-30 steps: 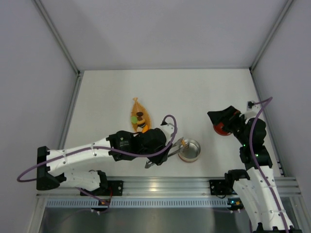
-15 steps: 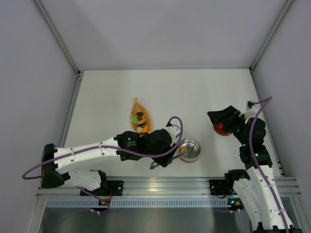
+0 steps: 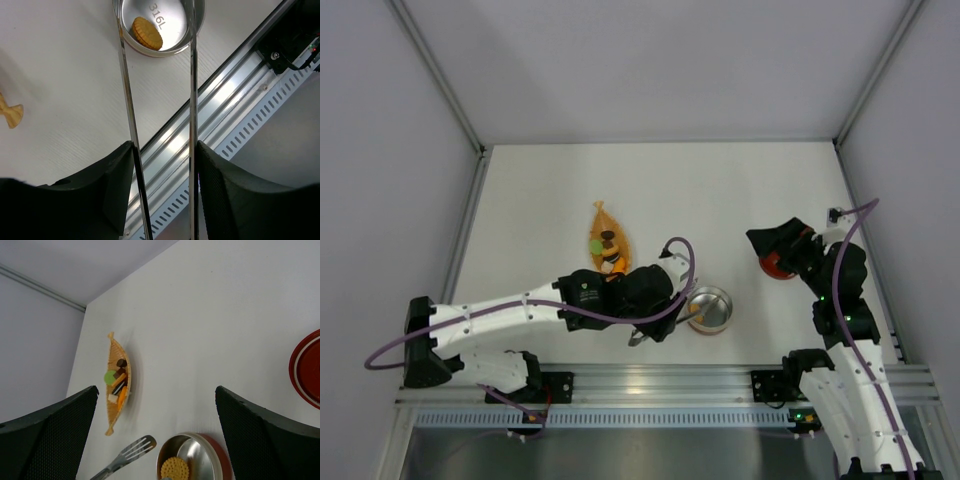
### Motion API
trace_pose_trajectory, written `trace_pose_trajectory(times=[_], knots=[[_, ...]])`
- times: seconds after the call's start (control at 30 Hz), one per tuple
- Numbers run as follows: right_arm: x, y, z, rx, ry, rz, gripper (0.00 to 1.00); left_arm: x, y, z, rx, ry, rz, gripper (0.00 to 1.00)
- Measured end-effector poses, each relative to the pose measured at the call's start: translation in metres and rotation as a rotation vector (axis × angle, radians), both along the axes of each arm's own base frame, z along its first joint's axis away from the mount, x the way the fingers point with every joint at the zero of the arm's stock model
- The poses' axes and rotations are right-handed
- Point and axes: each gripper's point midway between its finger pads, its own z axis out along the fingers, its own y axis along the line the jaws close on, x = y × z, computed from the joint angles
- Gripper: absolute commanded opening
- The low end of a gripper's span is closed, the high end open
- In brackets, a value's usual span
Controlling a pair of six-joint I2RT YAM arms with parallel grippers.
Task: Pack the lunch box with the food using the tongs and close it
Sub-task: Place the fake food in the packing box, then pick up the fake food from the plate.
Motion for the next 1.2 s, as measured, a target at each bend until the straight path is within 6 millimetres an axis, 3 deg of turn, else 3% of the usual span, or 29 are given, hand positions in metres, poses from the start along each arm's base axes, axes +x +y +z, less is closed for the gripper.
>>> trace_pose_trajectory(times=[0.23, 0.37, 0.47, 0.67, 0.8, 0.97, 1.2], knots=[[0.0, 0.0, 0.0, 0.0, 0.0, 0.0, 1.0, 0.02, 0.019, 0.026, -0.042, -0.098, 0.133, 0.6], [0.0, 0.0, 0.0, 0.001, -0.001, 0.0, 0.99, 0.042, 0.047, 0.054, -0.059, -0.196, 0.298, 0.61], [0.0, 0.0, 0.0, 0.001, 0.0, 0.001, 0.99, 0.058, 0.069, 0.063, -0.044, -0.24, 0.406, 0.61], [0.0, 0.0, 0.0, 0.002, -0.001, 0.002, 0.99, 0.103, 0.126, 0.046, 0.035, -0.229, 0.623, 0.6], [0.0, 0.001, 0.0, 0.002, -0.001, 0.003, 0.99, 0.114, 0.156, 0.024, 0.104, -0.19, 0.68, 0.6], [0.0, 0.001, -0.002, 0.002, 0.003, 0.005, 0.99, 0.113, 0.163, 0.002, 0.152, -0.138, 0.653, 0.6], [0.0, 0.001, -0.002, 0.003, 0.003, 0.006, 0.99, 0.113, 0.157, -0.017, 0.174, -0.094, 0.605, 0.59]])
